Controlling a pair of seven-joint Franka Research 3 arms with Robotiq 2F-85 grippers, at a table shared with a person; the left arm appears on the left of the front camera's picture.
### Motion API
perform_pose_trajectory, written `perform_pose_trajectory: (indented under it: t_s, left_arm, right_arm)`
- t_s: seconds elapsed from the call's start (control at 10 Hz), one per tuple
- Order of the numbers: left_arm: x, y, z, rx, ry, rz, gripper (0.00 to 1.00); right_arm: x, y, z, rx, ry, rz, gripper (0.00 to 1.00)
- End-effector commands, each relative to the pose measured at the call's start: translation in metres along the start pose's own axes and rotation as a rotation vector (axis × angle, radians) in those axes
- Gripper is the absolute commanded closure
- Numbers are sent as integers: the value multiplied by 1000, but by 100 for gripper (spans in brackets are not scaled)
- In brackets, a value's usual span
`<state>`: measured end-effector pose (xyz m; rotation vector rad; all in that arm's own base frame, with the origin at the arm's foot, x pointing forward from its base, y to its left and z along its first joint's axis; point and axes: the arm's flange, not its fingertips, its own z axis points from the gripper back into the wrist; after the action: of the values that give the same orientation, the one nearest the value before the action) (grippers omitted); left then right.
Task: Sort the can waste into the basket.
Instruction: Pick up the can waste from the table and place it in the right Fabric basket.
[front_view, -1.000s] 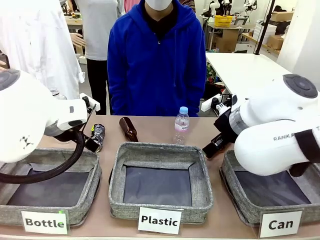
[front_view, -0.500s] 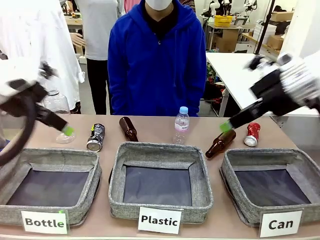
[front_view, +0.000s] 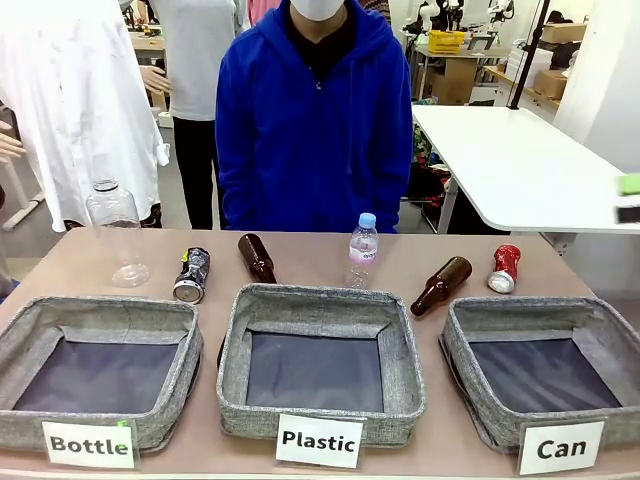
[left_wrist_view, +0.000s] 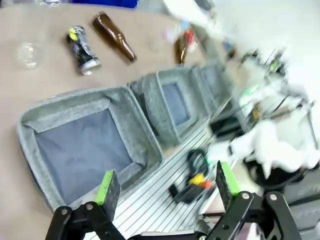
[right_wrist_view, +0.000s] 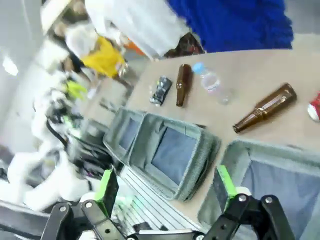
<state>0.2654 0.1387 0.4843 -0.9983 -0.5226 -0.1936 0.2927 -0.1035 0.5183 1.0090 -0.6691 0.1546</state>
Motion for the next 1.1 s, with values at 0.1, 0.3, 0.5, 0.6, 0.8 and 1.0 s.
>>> perform_pose_trajectory:
  t_s: [0.1,0.3,0.5,0.6,0.8,1.0]
  left_arm:
    - [-14,65,-4,-151,-231,216,0]
    - [-7,76,-15,-69,-304,363,0]
    - [-21,76,21,-129,-244,268,0]
    - [-21,76,21,-129,-244,268,0]
    - [-21,76,21,-129,-244,268,0]
    - [-13,61,14,-6,-215,275,0]
  right_arm:
    - [-84,-95,19,33,-123,-247,0]
    - [-87,-102,14,-31,-169,-264,0]
    - [-58,-115,63,15,-131,-276,0]
    - [-58,-115,63,15,-131,-276,0]
    - [-58,-115,63,15,-131,-276,0]
    - [-58,-115,63,15,-131,-276,0]
